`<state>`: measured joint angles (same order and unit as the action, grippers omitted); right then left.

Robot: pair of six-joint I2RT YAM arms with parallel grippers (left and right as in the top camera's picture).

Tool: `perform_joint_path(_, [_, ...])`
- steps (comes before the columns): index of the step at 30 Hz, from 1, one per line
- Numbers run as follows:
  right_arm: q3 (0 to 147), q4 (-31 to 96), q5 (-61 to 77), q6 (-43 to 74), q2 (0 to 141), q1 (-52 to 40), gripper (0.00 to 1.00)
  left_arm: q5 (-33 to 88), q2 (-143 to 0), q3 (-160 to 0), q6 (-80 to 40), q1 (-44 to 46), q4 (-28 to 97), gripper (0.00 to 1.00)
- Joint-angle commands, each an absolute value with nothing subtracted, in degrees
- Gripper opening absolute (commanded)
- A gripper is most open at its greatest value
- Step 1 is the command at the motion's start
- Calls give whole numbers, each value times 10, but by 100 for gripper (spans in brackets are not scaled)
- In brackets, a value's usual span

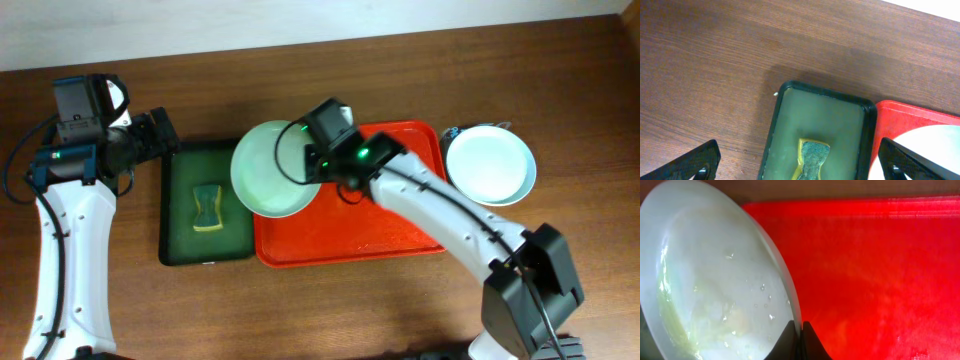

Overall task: Clean dirty plates on tray and stack at the side
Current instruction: 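Lift the pale green plate with right gripper and tilt it over black tray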

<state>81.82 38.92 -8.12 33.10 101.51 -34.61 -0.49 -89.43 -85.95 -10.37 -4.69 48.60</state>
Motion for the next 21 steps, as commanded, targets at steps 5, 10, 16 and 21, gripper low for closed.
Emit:
perform_joint_path(5, [830,328,-364,302,1004,-481,4,-9,-885,-868,-111,-48,486,99])
perform_joint_path(10, [830,267,-506,205,1004,-556,4,-9,-885,-868,-111,-48,486,99])
perform_joint_path(16, [830,122,-623,14,1004,-596,4,-9,-885,-868,-111,-48,486,99])
perform_joint_path(21, [830,-6,-634,-140,1004,-597,4,-9,-885,-868,-111,-48,486,99])
